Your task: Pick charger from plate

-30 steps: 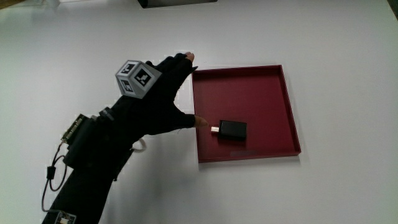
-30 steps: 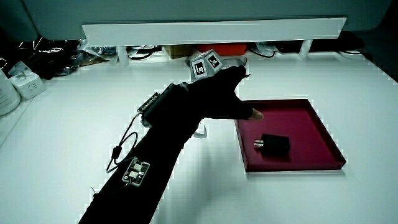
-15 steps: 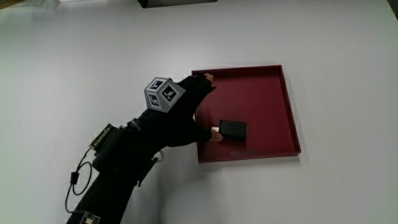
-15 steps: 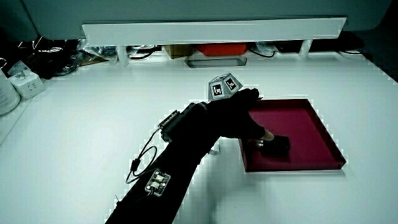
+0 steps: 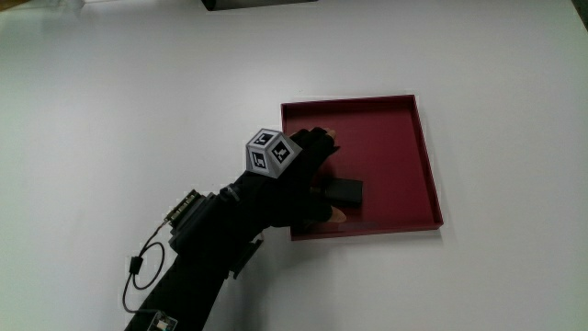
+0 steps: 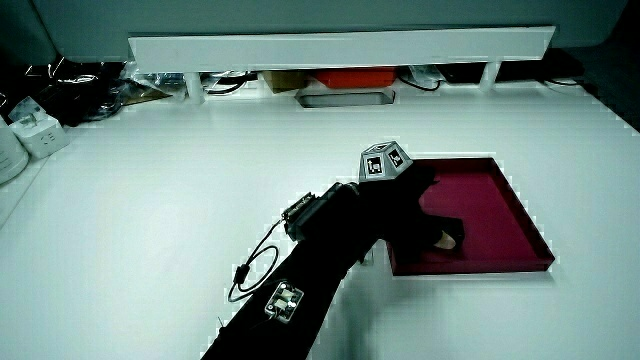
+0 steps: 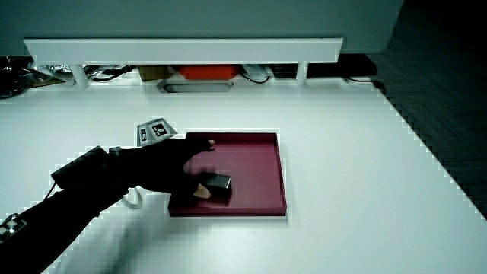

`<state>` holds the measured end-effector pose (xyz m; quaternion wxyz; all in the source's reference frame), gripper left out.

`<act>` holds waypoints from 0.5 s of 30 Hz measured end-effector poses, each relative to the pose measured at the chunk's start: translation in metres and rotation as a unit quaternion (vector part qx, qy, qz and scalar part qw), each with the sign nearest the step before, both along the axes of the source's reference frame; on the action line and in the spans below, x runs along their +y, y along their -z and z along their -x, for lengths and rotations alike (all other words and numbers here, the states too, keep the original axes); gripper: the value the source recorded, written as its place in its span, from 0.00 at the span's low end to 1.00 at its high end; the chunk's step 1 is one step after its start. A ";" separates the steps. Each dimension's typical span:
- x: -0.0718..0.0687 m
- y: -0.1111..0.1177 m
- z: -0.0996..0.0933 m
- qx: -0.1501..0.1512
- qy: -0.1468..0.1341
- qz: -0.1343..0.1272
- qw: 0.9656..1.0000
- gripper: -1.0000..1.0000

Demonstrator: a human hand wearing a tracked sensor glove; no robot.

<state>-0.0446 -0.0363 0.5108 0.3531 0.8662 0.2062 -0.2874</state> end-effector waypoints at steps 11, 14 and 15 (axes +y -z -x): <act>0.012 -0.014 -0.021 -0.009 -0.021 0.003 1.000 0.50; 0.012 -0.017 -0.022 -0.015 -0.025 0.004 1.000 0.50; 0.011 -0.017 -0.022 -0.016 -0.024 0.002 1.000 0.50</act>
